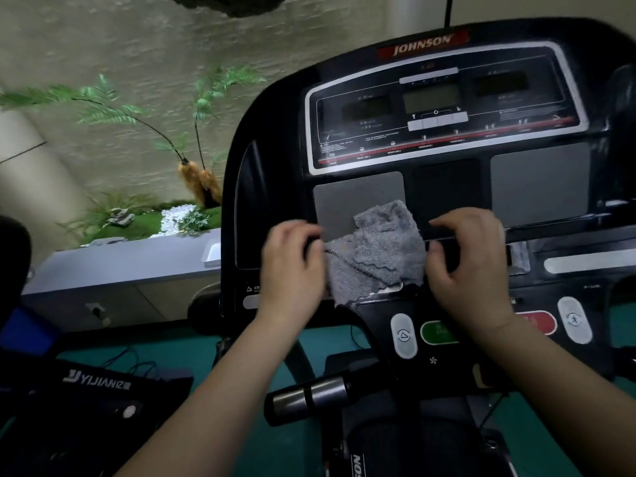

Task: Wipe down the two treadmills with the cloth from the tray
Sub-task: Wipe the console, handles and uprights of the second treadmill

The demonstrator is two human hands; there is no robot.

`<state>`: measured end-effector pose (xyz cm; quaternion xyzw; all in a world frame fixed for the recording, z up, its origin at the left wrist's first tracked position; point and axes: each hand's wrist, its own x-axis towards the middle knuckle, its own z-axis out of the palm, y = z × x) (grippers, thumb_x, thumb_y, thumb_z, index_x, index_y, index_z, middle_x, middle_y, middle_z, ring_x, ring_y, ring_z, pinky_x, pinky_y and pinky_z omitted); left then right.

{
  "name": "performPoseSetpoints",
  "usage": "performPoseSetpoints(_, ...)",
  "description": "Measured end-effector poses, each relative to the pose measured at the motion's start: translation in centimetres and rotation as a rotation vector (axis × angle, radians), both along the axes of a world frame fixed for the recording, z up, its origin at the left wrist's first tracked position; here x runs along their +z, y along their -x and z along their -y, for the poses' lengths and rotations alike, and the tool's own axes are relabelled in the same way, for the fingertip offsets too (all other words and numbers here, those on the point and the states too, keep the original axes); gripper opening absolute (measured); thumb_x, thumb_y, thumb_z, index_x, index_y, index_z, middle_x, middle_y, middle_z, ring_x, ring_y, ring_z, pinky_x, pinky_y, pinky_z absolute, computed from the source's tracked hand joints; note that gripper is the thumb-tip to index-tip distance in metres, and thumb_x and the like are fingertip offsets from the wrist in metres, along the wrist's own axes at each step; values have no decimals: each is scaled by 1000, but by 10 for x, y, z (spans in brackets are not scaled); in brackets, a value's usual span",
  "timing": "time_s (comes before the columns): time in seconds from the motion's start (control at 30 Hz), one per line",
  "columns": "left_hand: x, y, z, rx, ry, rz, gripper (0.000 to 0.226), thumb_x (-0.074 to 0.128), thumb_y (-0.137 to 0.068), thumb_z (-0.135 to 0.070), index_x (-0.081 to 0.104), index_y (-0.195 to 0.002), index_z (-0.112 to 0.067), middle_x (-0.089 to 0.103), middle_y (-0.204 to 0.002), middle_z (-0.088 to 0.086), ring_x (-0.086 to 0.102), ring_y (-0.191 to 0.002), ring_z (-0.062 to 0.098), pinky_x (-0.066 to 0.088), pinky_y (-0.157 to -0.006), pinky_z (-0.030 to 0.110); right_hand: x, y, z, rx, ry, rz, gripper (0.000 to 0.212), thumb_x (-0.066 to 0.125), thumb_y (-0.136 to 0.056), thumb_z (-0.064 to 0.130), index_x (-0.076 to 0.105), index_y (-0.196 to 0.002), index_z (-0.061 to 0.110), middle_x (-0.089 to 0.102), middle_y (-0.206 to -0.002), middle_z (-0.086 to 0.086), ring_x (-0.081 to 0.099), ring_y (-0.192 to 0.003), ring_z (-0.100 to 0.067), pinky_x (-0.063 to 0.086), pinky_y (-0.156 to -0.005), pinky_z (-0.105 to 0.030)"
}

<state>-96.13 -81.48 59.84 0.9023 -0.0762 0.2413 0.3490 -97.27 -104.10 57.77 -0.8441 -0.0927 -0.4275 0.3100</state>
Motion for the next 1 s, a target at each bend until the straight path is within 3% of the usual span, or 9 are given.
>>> performPoseSetpoints(0.07,-18,-1,-23,178,-82,-68,29,43,-92,-28,64,-109,-16,55,-116,6,48,-113,26,35,-102,37,9,-1,-17,58,106,-64,25,55,-83,24,64,-103,11,57,-108,-9,50,-102,-27,38,-89,-34)
performPoseSetpoints(0.17,-38,-6,-25,224,-233,-62,44,30,-91,-38,63,-108,-14,59,-111,8,49,-106,28,34,-99,42,18,-12,-55,137,488,-283,44,42,-86,56,63,-110,26,56,-111,1,50,-108,-21,39,-91,-41)
performPoseSetpoints(0.23,-41,-8,-24,244,-257,-24,44,28,-91,-37,62,-107,-14,60,-109,7,49,-105,28,34,-97,43,14,-20,-72,84,658,-353,52,32,-85,66,60,-111,30,57,-107,4,51,-105,-21,38,-86,-42)
performPoseSetpoints(0.4,-46,-7,-26,240,-267,33,42,28,-93,-35,62,-107,-14,60,-108,6,49,-105,27,34,-98,42,7,-25,-46,1,671,-321,46,29,-90,58,62,-103,28,60,-103,0,55,-99,-25,42,-78,-42)
performPoseSetpoints(0.6,-47,-6,-24,258,-259,30,43,27,-94,-35,62,-107,-14,59,-108,7,48,-106,28,33,-100,42,16,-22,64,-210,540,-392,57,25,-90,59,68,-99,21,67,-106,-7,60,-101,-32,47,-86,-46)
performPoseSetpoints(0.7,-46,-5,-23,262,-260,22,43,26,-94,-35,62,-106,-14,59,-108,7,49,-105,28,34,-102,44,21,-21,98,-384,454,-458,54,30,-88,53,67,-91,14,67,-102,-15,60,-98,-36,42,-92,-50)
performPoseSetpoints(0.8,-47,-5,-23,266,-266,23,41,28,-94,-33,62,-105,-14,58,-106,8,49,-104,28,35,-102,46,21,-22,87,-530,390,-524,43,34,-94,45,65,-95,15,64,-108,-15,56,-107,-36,32,-103,-54)
performPoseSetpoints(0.87,-48,-5,-23,270,-268,31,40,29,-94,-32,62,-105,-13,59,-105,9,50,-103,29,36,-101,47,13,-19,46,-486,420,-473,33,39,-95,38,65,-94,19,64,-103,-11,57,-104,-33,31,-103,-54)
performPoseSetpoints(1.0,-49,-6,-23,272,-279,38,38,30,-94,-32,61,-105,-13,58,-104,9,48,-102,29,35,-100,47,-1,-16,-61,-172,554,-306,25,42,-91,38,65,-95,27,63,-95,3,59,-91,-24,36,-81,-41)
